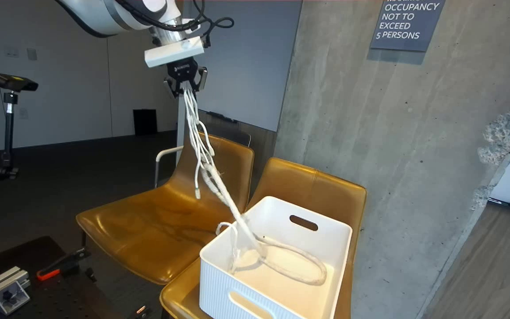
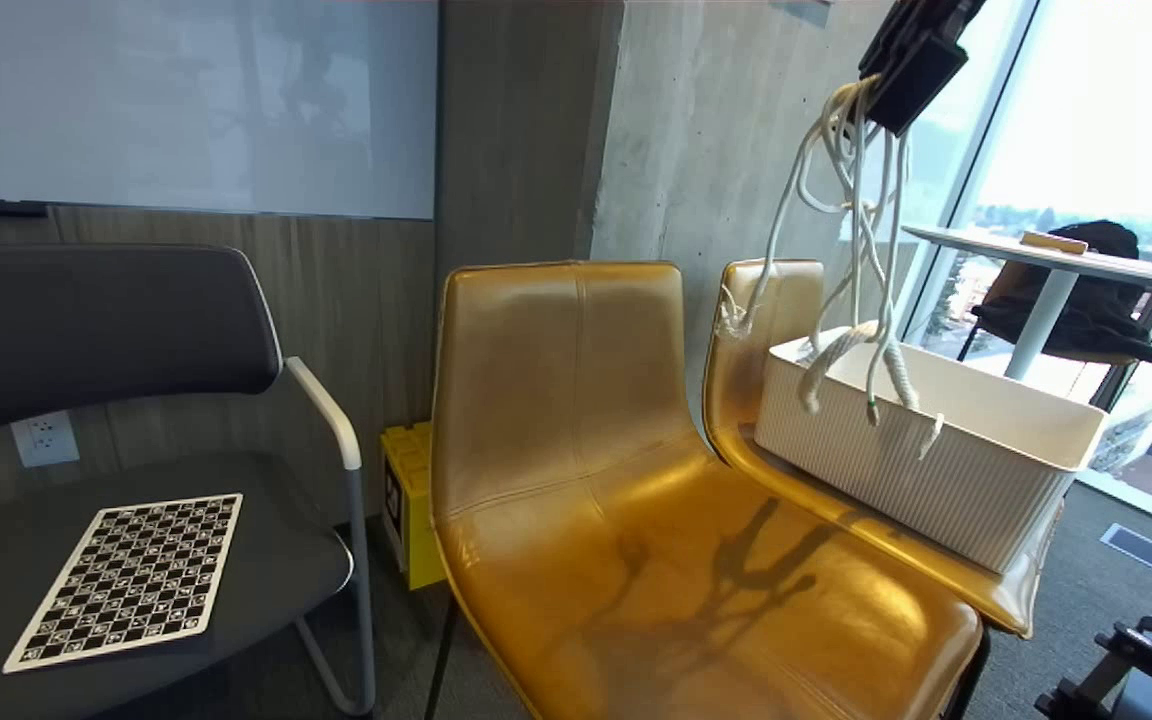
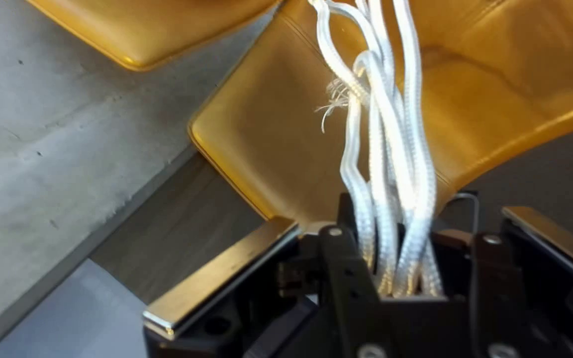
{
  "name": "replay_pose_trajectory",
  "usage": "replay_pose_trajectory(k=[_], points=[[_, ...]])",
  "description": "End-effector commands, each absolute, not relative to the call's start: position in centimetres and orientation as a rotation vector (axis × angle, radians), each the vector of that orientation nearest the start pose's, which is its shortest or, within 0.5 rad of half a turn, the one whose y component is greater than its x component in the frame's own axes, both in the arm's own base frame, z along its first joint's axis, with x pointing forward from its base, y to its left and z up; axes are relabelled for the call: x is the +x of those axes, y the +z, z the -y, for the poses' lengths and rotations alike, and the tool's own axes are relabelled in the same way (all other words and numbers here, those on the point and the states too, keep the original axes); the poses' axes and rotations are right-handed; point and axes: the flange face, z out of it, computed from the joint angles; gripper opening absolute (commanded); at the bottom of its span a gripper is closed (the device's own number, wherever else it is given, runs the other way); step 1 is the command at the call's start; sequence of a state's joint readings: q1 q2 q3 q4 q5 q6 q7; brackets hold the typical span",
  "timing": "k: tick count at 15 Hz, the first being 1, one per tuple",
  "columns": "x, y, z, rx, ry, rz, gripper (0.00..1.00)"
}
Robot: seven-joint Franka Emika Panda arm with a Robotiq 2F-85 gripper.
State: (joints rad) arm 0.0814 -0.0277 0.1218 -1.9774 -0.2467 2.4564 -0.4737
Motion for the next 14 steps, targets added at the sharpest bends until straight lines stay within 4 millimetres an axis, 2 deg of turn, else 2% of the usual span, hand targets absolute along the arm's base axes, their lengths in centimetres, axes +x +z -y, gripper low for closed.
replay_pose_trajectory(k=[1, 4, 8, 11, 14], points=[[57.0, 55.7, -20.7, -2.907, -0.802, 1.479, 0.00], [57.0, 55.4, -25.4, -2.821, -0.790, 1.572, 0.00], [58.4, 54.2, -28.6, -2.765, -0.766, 1.625, 0.00], [59.9, 52.6, -28.0, -2.772, -0.724, 1.614, 0.00], [60.8, 50.2, -26.4, -2.800, -0.664, 1.578, 0.00]])
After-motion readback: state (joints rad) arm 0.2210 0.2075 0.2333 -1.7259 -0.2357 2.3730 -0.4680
